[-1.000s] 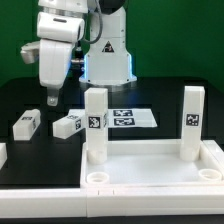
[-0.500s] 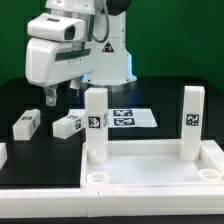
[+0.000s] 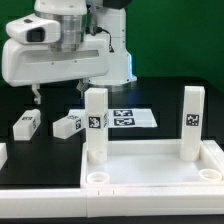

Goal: Assemble desk

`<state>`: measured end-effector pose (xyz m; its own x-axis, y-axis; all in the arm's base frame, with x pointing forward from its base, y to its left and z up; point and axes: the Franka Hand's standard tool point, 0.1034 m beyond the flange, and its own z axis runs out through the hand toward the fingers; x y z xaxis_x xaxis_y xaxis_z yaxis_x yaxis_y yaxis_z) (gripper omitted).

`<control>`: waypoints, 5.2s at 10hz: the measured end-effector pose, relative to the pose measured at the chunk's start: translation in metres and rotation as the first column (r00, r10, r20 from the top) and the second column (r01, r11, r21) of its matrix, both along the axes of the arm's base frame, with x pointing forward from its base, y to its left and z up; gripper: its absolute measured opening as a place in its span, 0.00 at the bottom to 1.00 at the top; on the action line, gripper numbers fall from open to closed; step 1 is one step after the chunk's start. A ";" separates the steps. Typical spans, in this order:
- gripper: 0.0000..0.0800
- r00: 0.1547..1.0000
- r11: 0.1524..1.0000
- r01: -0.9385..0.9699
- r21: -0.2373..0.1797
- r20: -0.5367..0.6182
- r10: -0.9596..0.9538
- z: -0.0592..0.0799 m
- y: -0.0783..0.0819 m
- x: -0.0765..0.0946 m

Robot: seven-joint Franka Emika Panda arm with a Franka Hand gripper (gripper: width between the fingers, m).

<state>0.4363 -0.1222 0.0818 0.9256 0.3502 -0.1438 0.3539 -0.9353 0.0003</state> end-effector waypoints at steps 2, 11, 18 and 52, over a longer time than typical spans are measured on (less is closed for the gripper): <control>0.81 0.995 0.995 0.095 -0.008 0.032 -0.095 -0.002 0.006 0.000; 0.81 0.621 0.615 0.784 0.088 -0.116 -0.775 -0.036 0.011 -0.018; 0.81 0.561 0.609 0.793 0.010 -0.403 -0.723 -0.040 0.020 -0.037; 0.35 0.742 0.708 0.670 0.223 -0.198 -0.640 0.060 -0.030 0.075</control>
Offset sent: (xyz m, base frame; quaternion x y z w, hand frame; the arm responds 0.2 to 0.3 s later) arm 0.0000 0.0000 0.0000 0.0000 0.0000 0.1938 0.9810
